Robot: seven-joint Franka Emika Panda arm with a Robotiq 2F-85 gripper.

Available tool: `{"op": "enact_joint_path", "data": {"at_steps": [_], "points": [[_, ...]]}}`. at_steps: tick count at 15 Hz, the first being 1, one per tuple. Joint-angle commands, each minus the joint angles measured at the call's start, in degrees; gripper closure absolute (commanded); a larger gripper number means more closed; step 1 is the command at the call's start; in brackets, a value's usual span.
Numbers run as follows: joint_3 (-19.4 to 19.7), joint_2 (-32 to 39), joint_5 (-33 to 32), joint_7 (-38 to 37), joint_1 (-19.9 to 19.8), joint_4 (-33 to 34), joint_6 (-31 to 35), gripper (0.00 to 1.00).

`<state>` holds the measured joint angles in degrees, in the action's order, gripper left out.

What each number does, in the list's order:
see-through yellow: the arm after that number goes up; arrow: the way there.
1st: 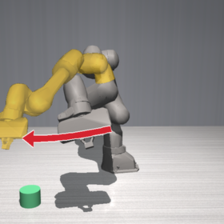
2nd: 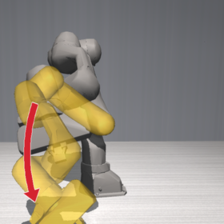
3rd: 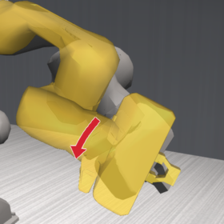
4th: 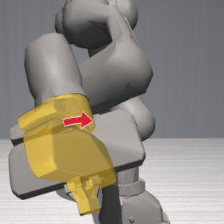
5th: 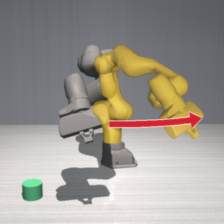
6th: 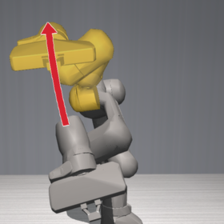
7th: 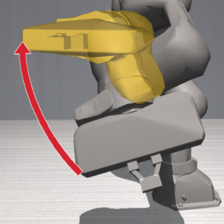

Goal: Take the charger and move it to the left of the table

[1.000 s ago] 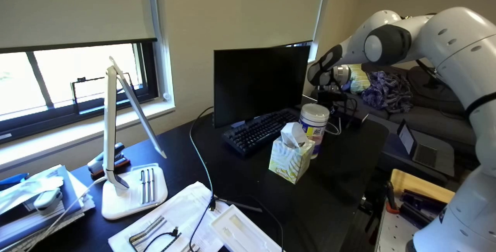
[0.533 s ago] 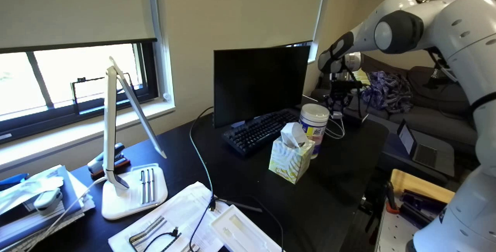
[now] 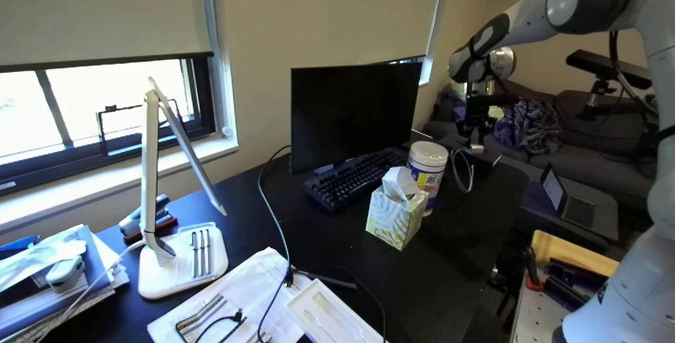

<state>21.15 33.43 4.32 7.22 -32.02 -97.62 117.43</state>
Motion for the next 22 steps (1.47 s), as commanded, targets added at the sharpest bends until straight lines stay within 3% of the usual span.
{"op": "enact_joint_path", "data": {"at_steps": [1, 2, 3, 7, 8, 10, 12, 16, 20, 22], "points": [[-0.77, -7.41, -6.48, 6.02, 2.13, -12.56, 3.68, 0.80], [-0.85, -7.36, -7.97, 6.62, 2.68, -13.28, 1.83, 0.80], [-0.89, -4.14, -5.18, 3.95, 1.33, -8.00, 1.24, 0.55], [-1.13, -5.21, -6.85, 4.73, 2.64, -11.39, 1.29, 0.55], [-1.13, -5.23, -6.87, 4.88, 2.62, -11.39, 1.29, 0.80], [-1.23, -2.65, -6.44, 3.32, 2.63, -8.80, 0.54, 0.80], [-2.71, -2.05, -6.39, 5.26, 3.05, -10.66, 1.20, 0.80], [-4.78, -1.09, -9.71, 5.26, 6.29, -18.42, 9.44, 0.80], [-4.30, -0.23, -16.01, 3.21, 11.66, -25.89, 20.04, 0.80], [-3.64, -0.08, -18.71, 2.73, 13.33, -26.74, 20.95, 0.80]]}}
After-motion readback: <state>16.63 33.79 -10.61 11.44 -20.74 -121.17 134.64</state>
